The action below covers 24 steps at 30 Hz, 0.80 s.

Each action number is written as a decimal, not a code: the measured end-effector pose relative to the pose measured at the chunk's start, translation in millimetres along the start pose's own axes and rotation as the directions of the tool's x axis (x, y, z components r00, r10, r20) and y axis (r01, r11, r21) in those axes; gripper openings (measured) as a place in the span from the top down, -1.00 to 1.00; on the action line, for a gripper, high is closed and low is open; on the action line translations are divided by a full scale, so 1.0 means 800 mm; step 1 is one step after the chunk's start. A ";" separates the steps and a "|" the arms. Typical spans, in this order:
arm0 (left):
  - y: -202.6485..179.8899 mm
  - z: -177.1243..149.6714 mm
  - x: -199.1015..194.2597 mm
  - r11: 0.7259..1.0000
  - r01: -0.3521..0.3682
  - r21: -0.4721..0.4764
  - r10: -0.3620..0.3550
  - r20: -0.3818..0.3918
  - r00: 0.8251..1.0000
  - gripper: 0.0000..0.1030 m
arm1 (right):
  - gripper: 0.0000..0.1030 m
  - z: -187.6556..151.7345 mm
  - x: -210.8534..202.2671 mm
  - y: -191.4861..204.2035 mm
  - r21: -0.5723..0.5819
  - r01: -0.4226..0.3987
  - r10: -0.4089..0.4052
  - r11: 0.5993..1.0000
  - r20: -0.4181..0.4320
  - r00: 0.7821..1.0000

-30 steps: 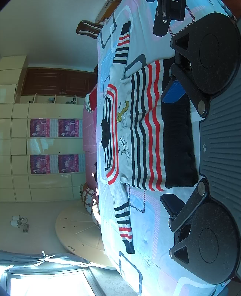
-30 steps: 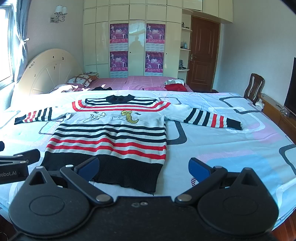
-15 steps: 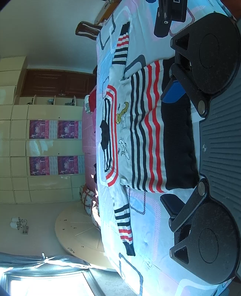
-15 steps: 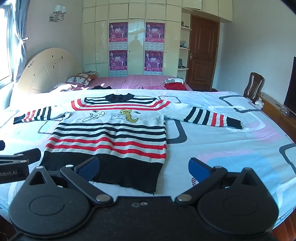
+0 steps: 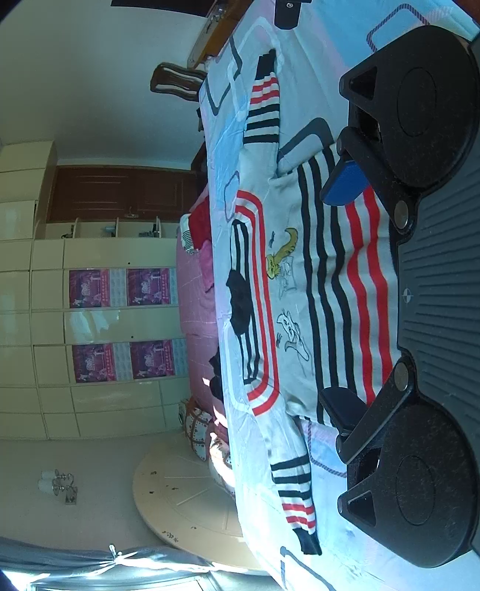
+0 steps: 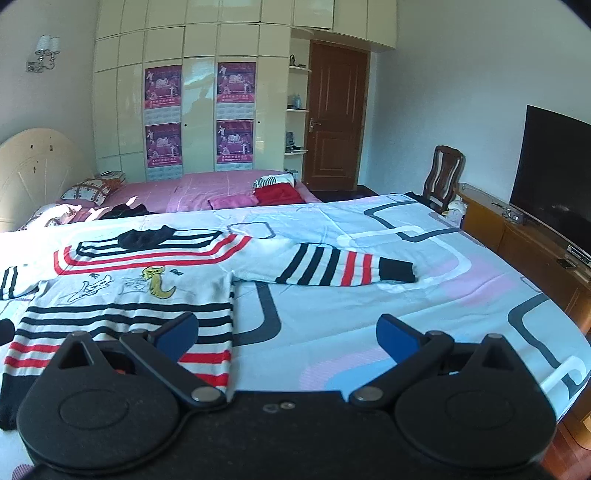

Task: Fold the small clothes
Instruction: 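Reach the right tool to the black sleeve cuff and grasp it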

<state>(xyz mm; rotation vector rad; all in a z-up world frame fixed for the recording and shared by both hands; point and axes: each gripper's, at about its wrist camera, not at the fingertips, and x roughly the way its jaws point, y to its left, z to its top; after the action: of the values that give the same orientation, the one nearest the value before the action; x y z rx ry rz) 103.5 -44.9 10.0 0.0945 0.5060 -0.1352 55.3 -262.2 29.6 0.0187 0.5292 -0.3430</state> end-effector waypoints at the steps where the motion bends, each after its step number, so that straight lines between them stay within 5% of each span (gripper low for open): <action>1: -0.005 0.004 0.009 1.000 -0.001 0.007 0.001 -0.001 1.000 -1.00 | -0.99 0.002 0.011 -0.008 0.005 0.004 -0.004 1.000 -0.002 1.000; 14: -0.061 0.057 0.211 0.990 -0.138 -0.007 0.136 -0.111 0.984 -1.00 | -0.98 0.044 0.287 -0.141 0.155 0.103 -0.092 0.983 -0.079 0.993; 19: -0.079 0.060 0.288 0.981 -0.195 -0.007 0.190 -0.189 0.963 -1.00 | -0.76 0.036 0.385 -0.199 0.239 0.141 -0.110 0.961 -0.137 0.984; 24: -0.103 0.063 0.334 0.978 -0.203 0.038 0.206 -0.223 0.953 -1.00 | -0.61 0.023 0.431 -0.237 0.347 0.141 -0.076 0.927 -0.194 0.978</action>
<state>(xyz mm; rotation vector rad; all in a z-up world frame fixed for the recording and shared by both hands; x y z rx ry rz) 346.6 -161.0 -81.1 0.1779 0.7191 0.0762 280.7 -552.1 -112.8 0.3799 0.6394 -0.5477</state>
